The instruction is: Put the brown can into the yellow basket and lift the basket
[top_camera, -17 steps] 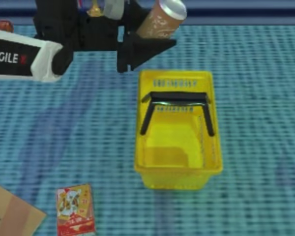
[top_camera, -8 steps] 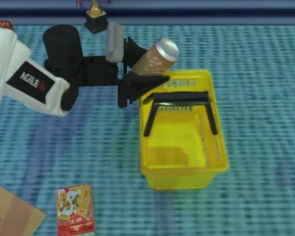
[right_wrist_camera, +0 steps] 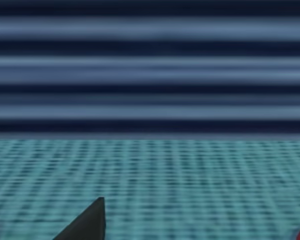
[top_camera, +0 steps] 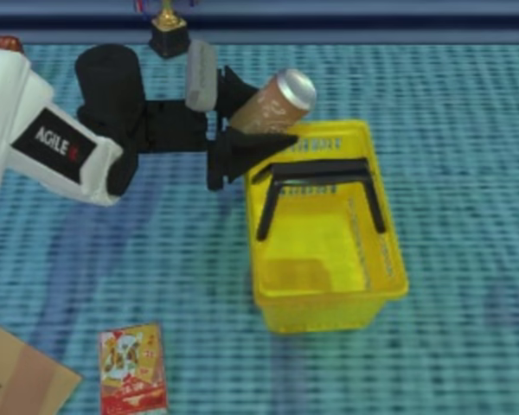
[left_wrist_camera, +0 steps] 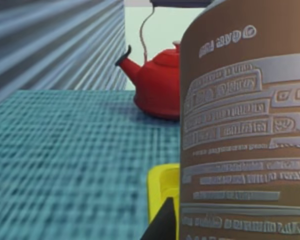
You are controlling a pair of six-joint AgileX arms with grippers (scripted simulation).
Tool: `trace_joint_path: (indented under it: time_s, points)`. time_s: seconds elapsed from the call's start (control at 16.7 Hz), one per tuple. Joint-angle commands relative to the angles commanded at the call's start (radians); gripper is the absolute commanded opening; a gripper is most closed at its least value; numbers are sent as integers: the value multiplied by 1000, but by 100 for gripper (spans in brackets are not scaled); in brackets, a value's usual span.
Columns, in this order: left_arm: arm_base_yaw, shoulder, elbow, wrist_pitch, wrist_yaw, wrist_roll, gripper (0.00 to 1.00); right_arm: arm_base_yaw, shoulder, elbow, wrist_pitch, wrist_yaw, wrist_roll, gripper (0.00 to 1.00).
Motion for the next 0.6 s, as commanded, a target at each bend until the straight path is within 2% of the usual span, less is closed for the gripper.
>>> trace_joint_path:
  time_s: [0.48,0.6]
  points:
    - [0,0,0,0,0,0,98,0,0,0,0,0,0,100]
    - [0,0,0,0,0,0,100,0,0,0,0,0,0,100]
